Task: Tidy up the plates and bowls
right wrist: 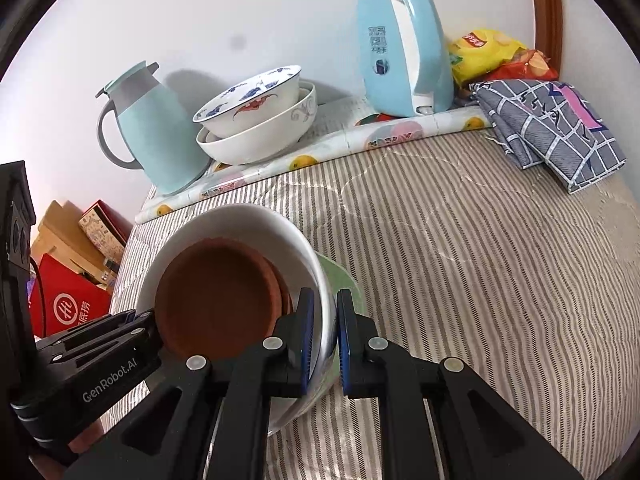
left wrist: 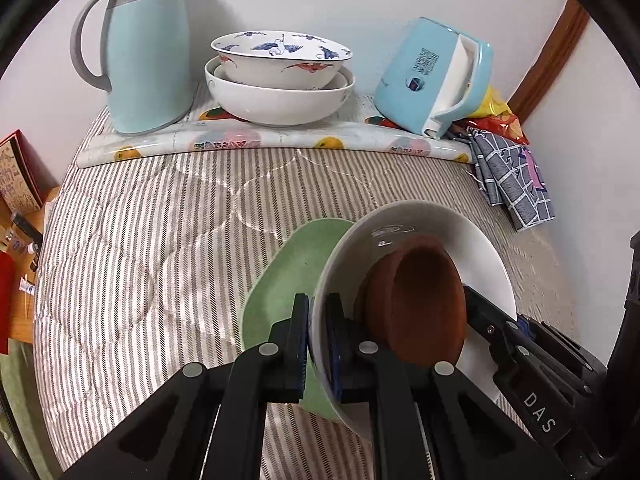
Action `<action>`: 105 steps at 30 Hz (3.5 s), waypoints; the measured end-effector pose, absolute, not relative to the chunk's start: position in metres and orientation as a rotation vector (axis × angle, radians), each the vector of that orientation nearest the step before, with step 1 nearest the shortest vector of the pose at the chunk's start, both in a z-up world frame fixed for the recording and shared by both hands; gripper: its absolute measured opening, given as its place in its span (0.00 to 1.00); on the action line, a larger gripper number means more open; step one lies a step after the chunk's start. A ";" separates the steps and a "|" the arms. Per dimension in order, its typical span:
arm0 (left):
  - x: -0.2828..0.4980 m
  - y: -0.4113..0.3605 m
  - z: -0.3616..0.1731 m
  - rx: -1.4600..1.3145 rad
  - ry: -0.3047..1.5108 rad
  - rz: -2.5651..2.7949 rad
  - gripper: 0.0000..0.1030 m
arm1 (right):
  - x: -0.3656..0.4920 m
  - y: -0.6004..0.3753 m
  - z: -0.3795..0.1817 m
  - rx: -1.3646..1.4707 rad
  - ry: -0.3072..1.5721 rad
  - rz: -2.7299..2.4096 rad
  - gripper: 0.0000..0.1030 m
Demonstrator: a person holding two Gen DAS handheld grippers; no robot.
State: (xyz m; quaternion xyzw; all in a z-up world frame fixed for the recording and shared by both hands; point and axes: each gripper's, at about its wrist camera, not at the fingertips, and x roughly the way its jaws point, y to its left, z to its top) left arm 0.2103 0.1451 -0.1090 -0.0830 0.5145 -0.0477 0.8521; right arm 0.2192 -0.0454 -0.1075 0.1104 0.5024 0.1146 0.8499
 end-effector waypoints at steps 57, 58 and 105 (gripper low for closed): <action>0.206 0.168 -0.140 -0.252 1.148 -0.127 0.17 | 0.215 -0.029 -0.134 0.184 1.086 0.278 0.21; 0.204 0.169 -0.138 -0.256 1.144 -0.129 0.18 | 0.214 -0.029 -0.133 0.179 1.087 0.281 0.21; -0.006 0.063 -0.015 -0.121 0.791 0.024 0.83 | -0.021 -0.162 0.034 0.112 0.662 0.296 0.97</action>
